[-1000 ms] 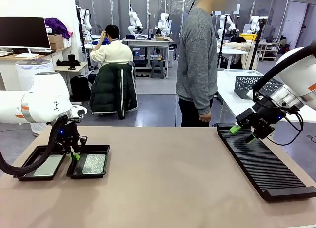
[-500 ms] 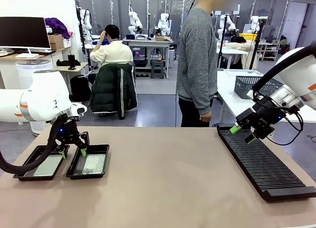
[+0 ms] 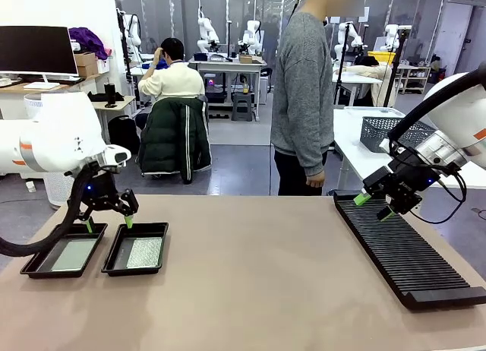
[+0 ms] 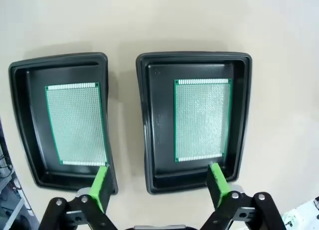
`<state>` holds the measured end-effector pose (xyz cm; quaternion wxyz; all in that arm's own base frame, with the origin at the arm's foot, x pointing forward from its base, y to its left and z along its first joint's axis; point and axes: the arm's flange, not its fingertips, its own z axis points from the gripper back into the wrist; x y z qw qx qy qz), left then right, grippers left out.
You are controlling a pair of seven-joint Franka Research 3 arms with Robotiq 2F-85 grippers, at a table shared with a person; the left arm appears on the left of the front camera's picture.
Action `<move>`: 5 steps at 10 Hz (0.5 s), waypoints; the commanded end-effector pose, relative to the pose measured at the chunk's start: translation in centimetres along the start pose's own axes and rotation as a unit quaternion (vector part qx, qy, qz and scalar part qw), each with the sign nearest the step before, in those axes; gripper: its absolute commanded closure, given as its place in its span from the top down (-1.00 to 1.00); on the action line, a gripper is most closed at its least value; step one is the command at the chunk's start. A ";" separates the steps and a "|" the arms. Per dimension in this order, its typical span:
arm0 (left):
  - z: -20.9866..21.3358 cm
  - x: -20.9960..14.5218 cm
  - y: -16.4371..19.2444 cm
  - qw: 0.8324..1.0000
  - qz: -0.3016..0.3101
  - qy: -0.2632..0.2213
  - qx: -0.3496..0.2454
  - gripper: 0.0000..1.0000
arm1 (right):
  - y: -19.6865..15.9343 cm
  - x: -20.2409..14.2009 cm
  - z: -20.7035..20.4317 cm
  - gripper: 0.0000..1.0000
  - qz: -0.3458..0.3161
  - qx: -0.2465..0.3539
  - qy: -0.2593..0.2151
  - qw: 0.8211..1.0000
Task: Inspect and transfer BCBs to ESD trays.
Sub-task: Pick up the ESD tray and place it on the left side of the table.
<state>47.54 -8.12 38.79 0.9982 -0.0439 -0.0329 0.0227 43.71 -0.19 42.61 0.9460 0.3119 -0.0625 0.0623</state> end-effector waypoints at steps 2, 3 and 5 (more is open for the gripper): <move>3.9 -1.7 -1.1 1.000 0.005 0.000 0.030 1.00 | 0.1 -0.1 0.0 1.00 -0.003 -0.004 0.000 1.000; 5.2 -2.0 -1.5 0.999 0.002 -0.003 0.034 1.00 | 0.1 -0.1 0.0 1.00 -0.003 -0.004 0.000 1.000; 7.9 -2.7 -2.5 0.999 -0.002 -0.010 0.049 1.00 | 0.1 -0.1 0.0 1.00 -0.003 -0.004 0.000 1.000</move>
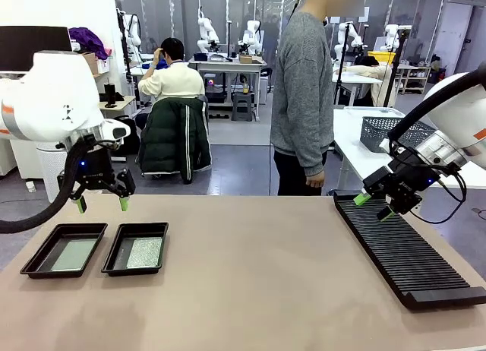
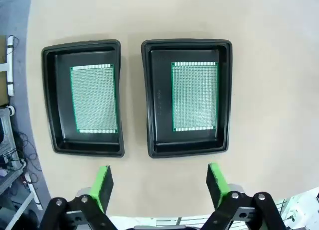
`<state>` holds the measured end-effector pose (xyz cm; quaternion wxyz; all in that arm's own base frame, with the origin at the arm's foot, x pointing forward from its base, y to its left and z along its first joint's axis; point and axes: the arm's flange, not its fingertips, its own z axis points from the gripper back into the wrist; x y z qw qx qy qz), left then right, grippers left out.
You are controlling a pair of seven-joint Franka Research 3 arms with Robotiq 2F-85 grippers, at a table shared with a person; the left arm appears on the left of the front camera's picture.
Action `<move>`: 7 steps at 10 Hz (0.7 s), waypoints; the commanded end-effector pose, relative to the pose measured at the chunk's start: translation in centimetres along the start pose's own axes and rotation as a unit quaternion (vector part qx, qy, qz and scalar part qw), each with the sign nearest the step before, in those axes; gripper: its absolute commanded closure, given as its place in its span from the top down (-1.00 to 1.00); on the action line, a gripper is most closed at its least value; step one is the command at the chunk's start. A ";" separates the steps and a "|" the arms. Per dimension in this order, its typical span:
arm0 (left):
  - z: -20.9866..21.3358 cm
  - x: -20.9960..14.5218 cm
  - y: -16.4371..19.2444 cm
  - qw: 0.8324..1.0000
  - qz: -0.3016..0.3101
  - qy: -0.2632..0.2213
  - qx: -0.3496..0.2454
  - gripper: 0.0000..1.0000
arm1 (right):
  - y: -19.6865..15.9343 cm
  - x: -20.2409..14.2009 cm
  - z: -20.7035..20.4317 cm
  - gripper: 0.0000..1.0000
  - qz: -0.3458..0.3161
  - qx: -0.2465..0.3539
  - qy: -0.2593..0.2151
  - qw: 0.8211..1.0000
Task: Inspect and transfer BCBs to ESD trays.
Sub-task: Pick up the ESD tray and place it on the left side of the table.
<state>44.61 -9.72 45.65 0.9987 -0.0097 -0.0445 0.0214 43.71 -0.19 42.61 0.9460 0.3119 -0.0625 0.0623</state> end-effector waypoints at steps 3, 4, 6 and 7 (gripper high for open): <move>4.6 -0.4 -1.4 1.000 -0.004 -0.006 0.028 1.00 | 0.1 -0.1 0.0 1.00 -0.003 -0.004 0.000 1.000; 5.1 -0.2 -1.6 1.000 -0.004 -0.004 0.025 1.00 | 0.1 -0.1 0.0 1.00 -0.003 -0.004 0.000 1.000; 4.9 -0.4 -1.6 1.000 -0.009 -0.011 0.017 1.00 | 0.1 -0.1 0.0 1.00 -0.003 -0.004 0.000 1.000; 4.9 -0.4 -1.6 1.000 -0.009 -0.011 0.017 1.00 | 0.1 -0.1 0.0 1.00 -0.003 -0.004 0.000 1.000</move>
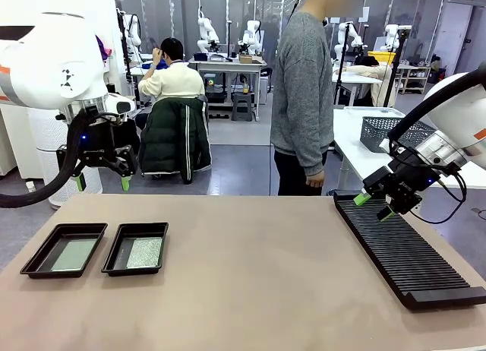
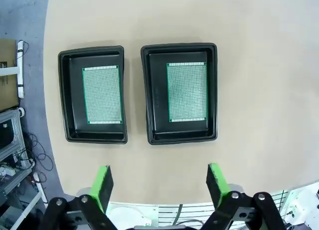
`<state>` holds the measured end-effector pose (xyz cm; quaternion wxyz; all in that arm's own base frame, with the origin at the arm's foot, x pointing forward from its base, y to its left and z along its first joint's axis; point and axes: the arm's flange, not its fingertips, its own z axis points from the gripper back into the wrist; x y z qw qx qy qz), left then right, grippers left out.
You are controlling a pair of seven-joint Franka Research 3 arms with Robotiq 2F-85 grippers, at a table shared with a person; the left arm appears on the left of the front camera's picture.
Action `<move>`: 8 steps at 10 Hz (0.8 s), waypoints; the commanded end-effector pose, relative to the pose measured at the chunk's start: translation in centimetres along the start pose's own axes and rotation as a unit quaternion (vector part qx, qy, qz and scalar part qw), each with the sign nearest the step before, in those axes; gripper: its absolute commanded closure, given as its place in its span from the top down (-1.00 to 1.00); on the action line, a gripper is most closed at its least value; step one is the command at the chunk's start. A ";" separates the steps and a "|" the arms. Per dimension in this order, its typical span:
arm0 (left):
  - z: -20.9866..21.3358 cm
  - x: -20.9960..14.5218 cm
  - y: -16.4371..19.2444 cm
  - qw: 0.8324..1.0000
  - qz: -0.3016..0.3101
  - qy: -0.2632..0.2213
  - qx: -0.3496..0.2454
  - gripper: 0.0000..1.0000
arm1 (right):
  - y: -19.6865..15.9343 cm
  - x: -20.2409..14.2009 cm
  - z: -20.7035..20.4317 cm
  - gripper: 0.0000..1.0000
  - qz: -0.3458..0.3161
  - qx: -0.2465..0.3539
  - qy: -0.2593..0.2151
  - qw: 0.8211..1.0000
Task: Inspect and transfer BCBs to ESD trays.
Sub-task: Pick up the ESD tray and place it on the left side of the table.
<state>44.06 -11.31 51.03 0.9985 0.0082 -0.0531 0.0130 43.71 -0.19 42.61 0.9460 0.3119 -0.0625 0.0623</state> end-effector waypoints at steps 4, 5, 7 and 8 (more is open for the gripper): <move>-0.4 -0.3 0.1 1.000 0.001 -0.002 0.000 1.00 | 0.1 -0.1 0.0 1.00 -0.003 -0.004 0.000 1.000; -0.4 -0.3 0.1 1.000 0.001 -0.002 0.000 1.00 | 0.1 -0.1 0.0 1.00 -0.003 -0.004 0.000 1.000; -0.4 -0.3 0.1 1.000 0.001 -0.002 0.000 1.00 | 0.1 -0.1 0.0 1.00 -0.003 -0.004 0.000 1.000; -0.4 -0.3 0.1 1.000 0.001 -0.002 0.000 1.00 | 0.1 -0.1 0.0 1.00 -0.003 -0.004 0.000 1.000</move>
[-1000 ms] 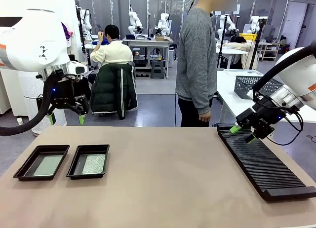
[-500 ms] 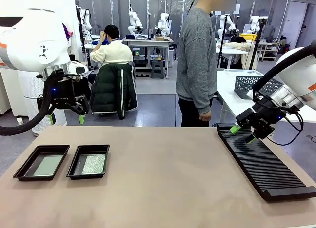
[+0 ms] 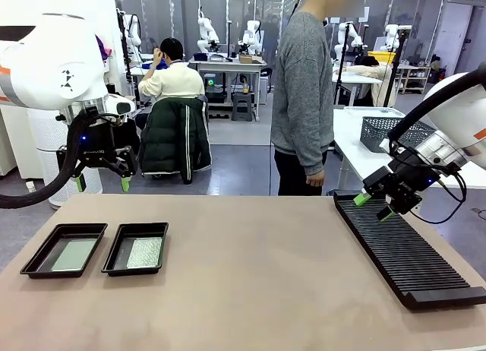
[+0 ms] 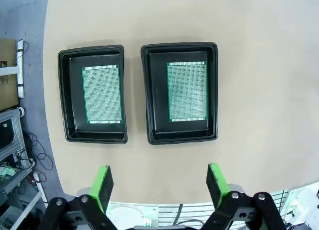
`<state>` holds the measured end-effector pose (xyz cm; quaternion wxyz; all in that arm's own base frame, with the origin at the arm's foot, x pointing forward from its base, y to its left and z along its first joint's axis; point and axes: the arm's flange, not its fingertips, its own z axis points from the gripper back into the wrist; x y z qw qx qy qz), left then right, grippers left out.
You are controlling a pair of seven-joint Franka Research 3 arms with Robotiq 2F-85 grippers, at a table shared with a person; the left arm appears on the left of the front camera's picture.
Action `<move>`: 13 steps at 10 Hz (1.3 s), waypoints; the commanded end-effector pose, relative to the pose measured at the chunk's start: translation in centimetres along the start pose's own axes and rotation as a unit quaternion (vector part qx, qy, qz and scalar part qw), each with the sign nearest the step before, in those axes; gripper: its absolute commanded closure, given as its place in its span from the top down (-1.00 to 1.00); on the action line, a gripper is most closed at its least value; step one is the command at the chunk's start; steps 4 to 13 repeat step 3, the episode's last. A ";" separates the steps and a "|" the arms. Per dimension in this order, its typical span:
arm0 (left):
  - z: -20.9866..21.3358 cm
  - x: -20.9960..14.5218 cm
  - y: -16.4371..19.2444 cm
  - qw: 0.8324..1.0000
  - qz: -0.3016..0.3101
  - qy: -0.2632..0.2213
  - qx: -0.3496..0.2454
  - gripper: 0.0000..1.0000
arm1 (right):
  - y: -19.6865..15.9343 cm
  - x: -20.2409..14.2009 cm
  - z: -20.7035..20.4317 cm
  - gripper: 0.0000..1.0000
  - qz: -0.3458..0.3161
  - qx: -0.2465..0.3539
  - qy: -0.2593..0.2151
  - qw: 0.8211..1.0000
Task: Inspect and transfer BCBs to ESD trays.
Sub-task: Pick up the ESD tray and place it on the left side of the table.
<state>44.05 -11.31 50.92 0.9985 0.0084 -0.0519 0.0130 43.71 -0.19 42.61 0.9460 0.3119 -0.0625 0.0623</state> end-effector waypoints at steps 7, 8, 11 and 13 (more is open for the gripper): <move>-0.3 -0.2 0.1 1.000 0.001 -0.003 0.000 1.00 | 0.1 -0.1 0.0 1.00 -0.003 -0.004 0.000 1.000; -0.3 -0.2 0.1 1.000 0.001 -0.003 0.000 1.00 | 0.1 -0.1 0.0 1.00 -0.003 -0.004 0.000 1.000; -0.3 -0.2 0.1 1.000 0.001 -0.003 0.000 1.00 | 0.1 -0.1 0.0 1.00 -0.003 -0.004 0.000 1.000; -0.3 -0.2 0.1 1.000 0.001 -0.003 0.000 1.00 | 0.1 -0.1 0.0 1.00 -0.003 -0.004 0.000 1.000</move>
